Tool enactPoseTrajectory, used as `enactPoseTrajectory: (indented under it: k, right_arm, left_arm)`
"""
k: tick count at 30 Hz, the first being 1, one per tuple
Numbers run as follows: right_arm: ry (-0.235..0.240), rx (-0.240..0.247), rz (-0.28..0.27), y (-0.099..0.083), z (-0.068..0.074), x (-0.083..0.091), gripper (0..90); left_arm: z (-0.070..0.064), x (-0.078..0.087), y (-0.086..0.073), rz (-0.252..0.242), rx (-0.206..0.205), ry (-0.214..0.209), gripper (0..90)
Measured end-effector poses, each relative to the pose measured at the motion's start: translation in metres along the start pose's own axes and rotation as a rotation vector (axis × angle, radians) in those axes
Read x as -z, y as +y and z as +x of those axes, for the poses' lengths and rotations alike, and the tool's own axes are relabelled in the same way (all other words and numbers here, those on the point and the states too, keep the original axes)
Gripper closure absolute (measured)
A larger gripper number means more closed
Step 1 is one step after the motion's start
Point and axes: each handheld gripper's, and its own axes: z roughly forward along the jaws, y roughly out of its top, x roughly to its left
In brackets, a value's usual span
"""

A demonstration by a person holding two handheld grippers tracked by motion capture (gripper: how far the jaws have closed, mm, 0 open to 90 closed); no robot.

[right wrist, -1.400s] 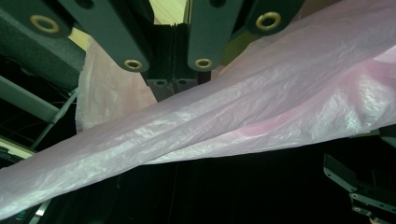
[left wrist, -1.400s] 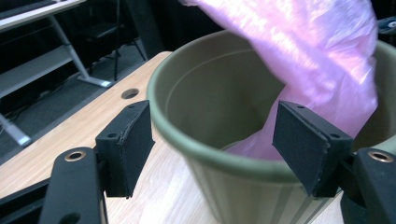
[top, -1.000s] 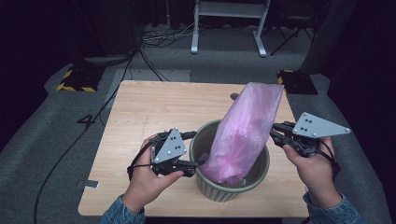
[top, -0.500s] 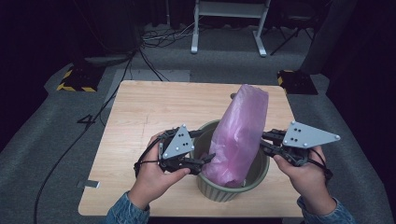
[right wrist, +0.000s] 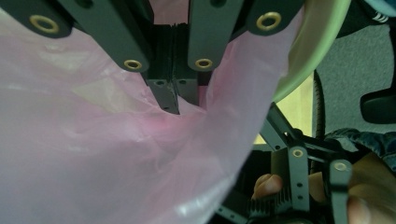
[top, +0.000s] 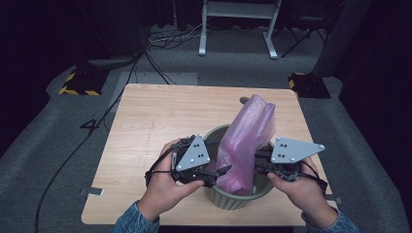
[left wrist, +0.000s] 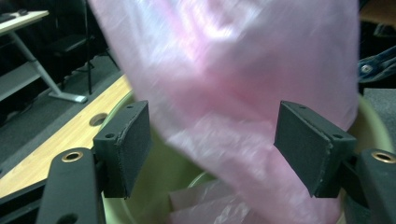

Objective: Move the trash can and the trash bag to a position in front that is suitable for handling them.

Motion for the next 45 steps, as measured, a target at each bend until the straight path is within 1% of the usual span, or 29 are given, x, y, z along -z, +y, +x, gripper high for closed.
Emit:
enactPoseTrajectory:
  k: [3,6,8,12,15,16,17,21,22,23,24,25,30,31,34,35,36,37,38,39,41,45]
  right_arm:
    - [0.016,0.005,0.030,0.001,0.004,-0.009,89.6]
    - [0.025,0.003,0.042,0.001,0.005,-0.014,89.6]
    - [0.027,0.015,0.076,0.001,0.008,-0.019,89.6]
    - [0.040,0.016,0.079,0.002,0.009,-0.020,89.6]
    - [0.042,0.020,0.079,0.002,0.010,-0.019,89.8]
    - [0.041,0.016,0.075,0.001,0.009,-0.018,89.8]
    - [0.038,0.015,0.077,0.001,0.008,-0.018,89.8]
    - [0.035,0.010,0.078,-0.001,0.007,-0.016,90.0]
    - [0.034,0.007,0.078,-0.002,0.006,-0.015,90.0]
    - [0.033,0.005,0.078,-0.003,0.006,-0.013,90.0]
    - [0.026,0.000,0.081,-0.005,0.004,-0.010,90.0]
    - [0.026,0.000,0.081,-0.005,0.004,-0.010,90.0]
    - [-0.011,-0.017,0.085,-0.011,-0.003,0.006,90.0]
    - [-0.030,-0.027,0.089,-0.014,-0.007,0.014,90.0]
    - [-0.065,-0.042,0.097,-0.019,-0.012,0.027,90.0]
    - [-0.065,-0.042,0.097,-0.019,-0.012,0.027,90.0]
    - [-0.087,-0.050,0.100,-0.022,-0.015,0.034,90.0]
    - [-0.087,-0.050,0.100,-0.022,-0.015,0.034,90.0]
    - [-0.107,-0.055,0.104,-0.025,-0.018,0.041,90.0]
    - [-0.118,-0.058,0.106,-0.026,-0.019,0.044,90.0]
    - [-0.126,-0.061,0.109,-0.027,-0.021,0.047,90.0]
    - [-0.163,-0.083,0.129,-0.036,-0.027,0.058,90.0]
  left_arm:
    - [-0.004,-0.002,0.004,-0.011,-0.014,-0.013,27.0]
    - [-0.005,-0.003,0.006,-0.015,-0.018,-0.018,26.9]
    - [-0.006,-0.005,0.006,-0.015,-0.018,-0.023,27.1]
    - [-0.007,-0.007,0.007,-0.012,-0.027,-0.032,29.7]
    - [-0.008,-0.007,0.007,-0.017,-0.029,-0.064,39.2]
    - [-0.008,-0.007,0.006,-0.020,-0.038,-0.088,46.7]
    - [-0.009,-0.007,0.006,-0.016,-0.041,-0.096,52.6]
    - [-0.009,-0.007,0.006,-0.009,-0.048,-0.093,63.2]
    - [-0.009,-0.006,0.005,-0.005,-0.054,-0.087,63.2]
    - [-0.009,-0.006,0.005,0.001,-0.058,-0.072,65.6]
    - [-0.007,-0.004,0.004,0.009,-0.057,-0.068,77.1]
    - [-0.007,-0.004,0.004,0.009,-0.057,-0.068,78.6]
    - [-0.004,0.000,-0.002,0.010,-0.036,-0.053,79.4]
    - [-0.003,0.001,-0.003,0.011,-0.034,-0.049,79.3]
    - [-0.001,0.003,-0.006,0.007,-0.025,-0.039,78.5]
    - [-0.001,0.003,-0.006,0.006,-0.023,-0.035,78.5]
    - [0.000,0.004,-0.008,0.008,-0.019,-0.034,78.2]
    - [0.000,0.004,-0.008,0.008,-0.019,-0.034,78.2]
    - [0.000,0.004,-0.009,0.011,-0.024,-0.029,78.2]
    - [0.000,0.004,-0.010,0.013,-0.025,-0.027,78.2]
    - [0.000,0.004,-0.010,0.016,-0.026,-0.024,78.2]
    - [0.001,0.006,-0.013,0.021,-0.022,-0.008,79.2]
